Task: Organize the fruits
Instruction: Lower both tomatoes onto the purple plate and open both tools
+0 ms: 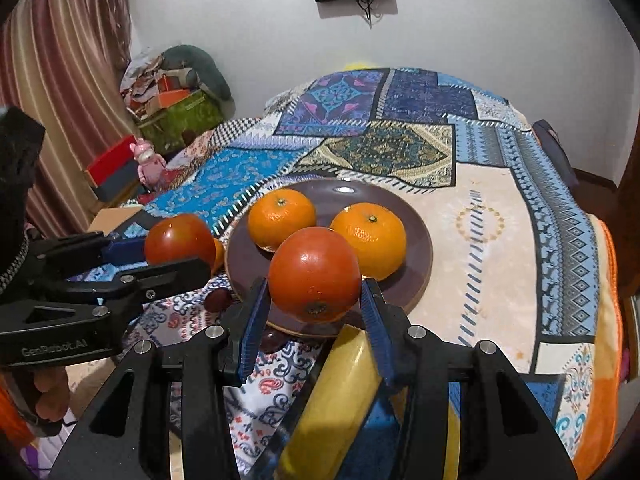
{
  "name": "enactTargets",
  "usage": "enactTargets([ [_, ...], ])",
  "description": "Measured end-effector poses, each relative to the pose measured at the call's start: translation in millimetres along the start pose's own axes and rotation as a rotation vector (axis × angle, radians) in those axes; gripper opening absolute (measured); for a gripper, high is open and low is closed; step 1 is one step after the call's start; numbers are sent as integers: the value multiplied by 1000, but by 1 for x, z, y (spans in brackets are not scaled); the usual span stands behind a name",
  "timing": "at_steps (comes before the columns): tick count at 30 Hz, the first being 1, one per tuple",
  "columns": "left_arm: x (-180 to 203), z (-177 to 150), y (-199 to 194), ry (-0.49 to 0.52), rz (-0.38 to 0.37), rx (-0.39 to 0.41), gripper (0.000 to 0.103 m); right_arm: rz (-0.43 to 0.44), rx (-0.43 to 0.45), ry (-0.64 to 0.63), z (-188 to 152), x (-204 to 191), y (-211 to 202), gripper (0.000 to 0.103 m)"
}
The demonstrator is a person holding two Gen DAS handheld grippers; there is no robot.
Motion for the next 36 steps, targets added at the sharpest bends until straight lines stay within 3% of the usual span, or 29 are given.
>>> enactTargets([
  [20, -11, 9, 55, -10, -11, -102, 49, -11, -78, -66, -2, -8, 32, 43],
  [30, -23, 9, 65, -68, -31, -139, 50, -3, -85, -67, -1, -7, 35, 45],
  [36, -11, 9, 50, -15, -22, -93, 52, 7, -78, -42, -2, -3, 29, 45],
])
Point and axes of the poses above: each gripper's, at about its wrist camera, not at the fingertips, and y roughly the way its jaws point, x to its right, z to its top, the point moved 1 cm from there along y, roughly the way its jaws point, and after that the axes turned 10 degrees about -z, right-handed, at the moved point
